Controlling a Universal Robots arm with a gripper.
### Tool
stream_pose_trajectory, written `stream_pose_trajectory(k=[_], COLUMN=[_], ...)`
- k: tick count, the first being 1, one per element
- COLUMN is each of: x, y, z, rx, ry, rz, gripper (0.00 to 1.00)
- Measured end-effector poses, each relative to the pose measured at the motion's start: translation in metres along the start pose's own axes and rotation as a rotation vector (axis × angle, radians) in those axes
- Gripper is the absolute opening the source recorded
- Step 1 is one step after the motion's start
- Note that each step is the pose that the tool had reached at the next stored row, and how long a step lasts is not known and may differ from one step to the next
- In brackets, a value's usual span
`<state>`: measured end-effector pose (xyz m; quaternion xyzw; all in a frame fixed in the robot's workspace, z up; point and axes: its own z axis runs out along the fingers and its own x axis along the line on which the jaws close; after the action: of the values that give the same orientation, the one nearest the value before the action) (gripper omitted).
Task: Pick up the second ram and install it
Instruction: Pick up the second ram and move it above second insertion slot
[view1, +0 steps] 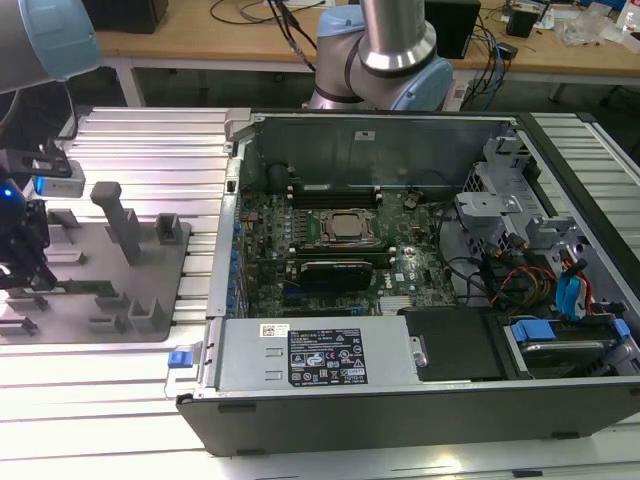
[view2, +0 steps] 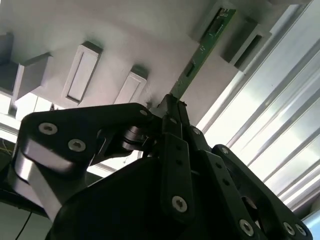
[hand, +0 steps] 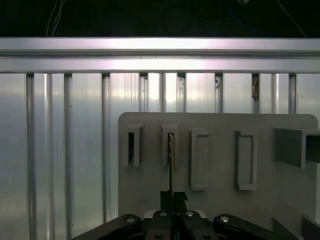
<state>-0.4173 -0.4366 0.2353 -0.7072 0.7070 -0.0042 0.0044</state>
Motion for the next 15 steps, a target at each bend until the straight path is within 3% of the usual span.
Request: stream_pose_trajectory(k=[2, 4, 6, 8, 12, 15], x=[0.0000, -0.0002, -0.0005, -0.0014, -0.0035, -0.0044], y=[-0.0001, -0.0003, -0.0003, -0.0005, -0.0010, -0.0012], z=[-0.0059, -0.0180, -0.0252, -0.0397, -0.0775, -0.0975], rx=[0.0001, 0.0001, 0.0002, 0.0001, 0.0002, 0.0001], ry=[-0.0001, 0.0000, -0.0001, 0.0001, 0.0010, 0.0015], rz=[0.000, 0.000, 0.000, 0.000, 0.000, 0.000], gripper=[0.09, 0.09, 0.09, 0.09, 0.09, 0.09])
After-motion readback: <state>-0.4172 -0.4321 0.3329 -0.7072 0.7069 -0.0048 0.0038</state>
